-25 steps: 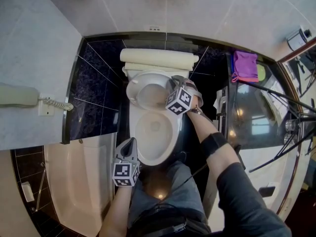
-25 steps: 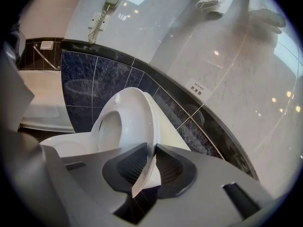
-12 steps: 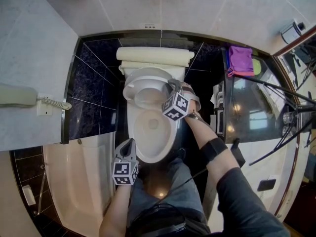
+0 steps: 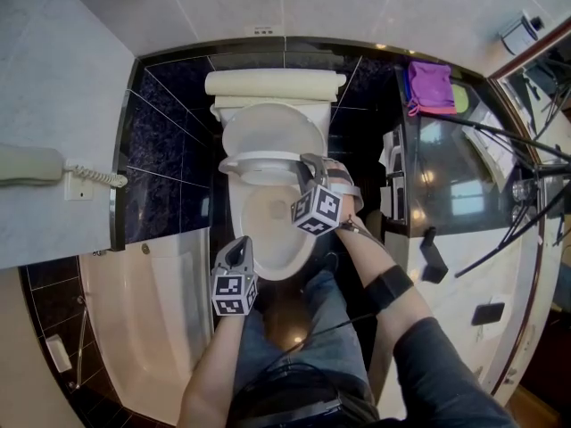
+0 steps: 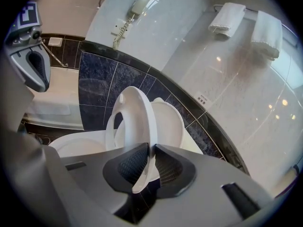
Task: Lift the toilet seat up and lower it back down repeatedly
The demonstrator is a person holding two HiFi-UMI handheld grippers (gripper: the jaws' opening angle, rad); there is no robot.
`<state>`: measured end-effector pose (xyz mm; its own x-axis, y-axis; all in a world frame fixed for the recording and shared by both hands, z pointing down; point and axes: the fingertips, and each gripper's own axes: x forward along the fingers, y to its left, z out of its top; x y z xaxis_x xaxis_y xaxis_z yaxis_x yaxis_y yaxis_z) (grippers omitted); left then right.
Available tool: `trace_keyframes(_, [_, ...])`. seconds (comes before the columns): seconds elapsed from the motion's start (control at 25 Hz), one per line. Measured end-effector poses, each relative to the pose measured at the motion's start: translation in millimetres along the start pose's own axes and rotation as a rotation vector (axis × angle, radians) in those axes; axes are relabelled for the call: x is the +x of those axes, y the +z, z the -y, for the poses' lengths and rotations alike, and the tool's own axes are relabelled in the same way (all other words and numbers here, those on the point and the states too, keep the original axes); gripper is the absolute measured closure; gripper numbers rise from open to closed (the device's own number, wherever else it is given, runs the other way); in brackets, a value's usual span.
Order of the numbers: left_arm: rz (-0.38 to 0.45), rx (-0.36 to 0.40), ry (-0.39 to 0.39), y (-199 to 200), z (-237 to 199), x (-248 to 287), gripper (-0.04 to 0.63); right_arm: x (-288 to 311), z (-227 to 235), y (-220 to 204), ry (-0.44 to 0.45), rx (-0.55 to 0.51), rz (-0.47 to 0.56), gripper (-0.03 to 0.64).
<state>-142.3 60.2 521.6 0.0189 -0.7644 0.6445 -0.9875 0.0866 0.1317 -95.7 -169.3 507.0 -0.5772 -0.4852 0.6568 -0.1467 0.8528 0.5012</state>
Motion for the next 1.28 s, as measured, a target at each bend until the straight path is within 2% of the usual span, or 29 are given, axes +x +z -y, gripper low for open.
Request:
trace_keyframes(0.52, [-0.027, 0.055, -0.047, -35.1, -8.3, 20.2, 0.598, -49.8, -73.4, -16.1, -0.027, -0.029, -0.012, 0.546])
trace_keyframes(0.84, [-0.032, 0.088, -0.083, -64.8, -9.5, 23.8, 0.598, -78.2, -134.6, -35.1, -0.04, -0.042, -0.035, 0.546])
trace_keyframes(1.12, [-0.042, 0.101, -0.117, -100.0, 3.4, 28.0, 0.598, -97.9, -218.9, -67.1, 0.015, -0.105, -0.069, 0.535])
trace_keyframes(1.28, [-0.08, 0.094, -0.13, -146.3, 8.9, 24.0, 0.598, -102.2, -262.9, -90.2, 0.057, -0.141, -0.102, 0.531])
